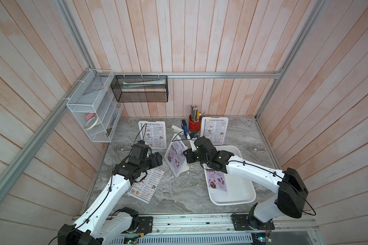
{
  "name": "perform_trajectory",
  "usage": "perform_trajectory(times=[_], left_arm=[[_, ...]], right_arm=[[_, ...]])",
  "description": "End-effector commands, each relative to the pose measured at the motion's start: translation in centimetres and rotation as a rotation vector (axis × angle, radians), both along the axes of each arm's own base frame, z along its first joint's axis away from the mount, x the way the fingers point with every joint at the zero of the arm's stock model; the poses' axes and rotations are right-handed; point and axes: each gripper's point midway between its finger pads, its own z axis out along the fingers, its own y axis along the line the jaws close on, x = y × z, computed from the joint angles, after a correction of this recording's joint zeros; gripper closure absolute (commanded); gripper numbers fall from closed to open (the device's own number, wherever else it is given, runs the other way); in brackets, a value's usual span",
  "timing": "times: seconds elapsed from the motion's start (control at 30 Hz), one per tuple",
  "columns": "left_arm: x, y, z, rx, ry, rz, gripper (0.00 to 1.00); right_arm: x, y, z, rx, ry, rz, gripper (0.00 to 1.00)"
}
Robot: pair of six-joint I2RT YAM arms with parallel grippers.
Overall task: Replace the menus in the menu holders
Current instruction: Pick up the menu holder from the center of the board.
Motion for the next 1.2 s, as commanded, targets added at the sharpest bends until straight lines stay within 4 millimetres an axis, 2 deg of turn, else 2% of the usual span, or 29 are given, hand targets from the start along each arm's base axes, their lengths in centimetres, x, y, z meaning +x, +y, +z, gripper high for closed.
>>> perform_trajectory(times=[0.0, 0.13, 0.27, 0.4, 0.5, 0.63, 0.77, 0.9, 1.0, 1.17], left_arm=[[0.6, -0.3, 2.2, 0.009, -0.038, -0.038, 0.09], [0.0, -0.9, 1.4, -0.001, 0.009, -0.079, 0.08], [-1.3, -2.2, -0.2, -0.165, 0.078, -0.114, 0.07], [-3.0, -1.5, -0.6, -0.157, 0.111, -0.094, 0.07], [-4.6, -0.6, -2.0, -0.121, 0.178, -0.069, 0.09], [-6.5, -0.4, -4.4, -0.15, 0.254, -0.037, 0.11], [-8.0, -1.2, -6.7, -0.227, 0.316, -0.026, 0.14], [-9.3, -2.5, -8.2, -0.247, 0.364, -0.021, 0.16], [-9.9, -3.9, -8.7, -0.243, 0.387, -0.038, 0.17], [-9.8, -5.0, -9.2, -0.244, 0.386, -0.02, 0.18]], right_arm=[[0.1, 0.5, 2.5, 0.014, -0.065, 0.036, 0.97], [-0.7, 1.5, 4.6, 0.008, -0.167, 0.143, 0.99], [-0.8, 2.6, 6.4, -0.018, -0.281, 0.245, 1.0], [0.4, 3.8, 8.4, -0.046, -0.38, 0.288, 1.0], [1.0, 5.2, 9.7, -0.035, -0.42, 0.353, 1.0], [1.4, 6.9, 9.7, -0.014, -0.442, 0.455, 1.0], [1.4, 8.4, 10.0, 0.028, -0.477, 0.541, 1.0], [1.5, 10.4, 10.3, 0.058, -0.494, 0.628, 1.0], [1.4, 11.9, 9.6, 0.068, -0.473, 0.699, 1.0], [1.7, 13.7, 7.0, 0.057, -0.437, 0.773, 1.0]])
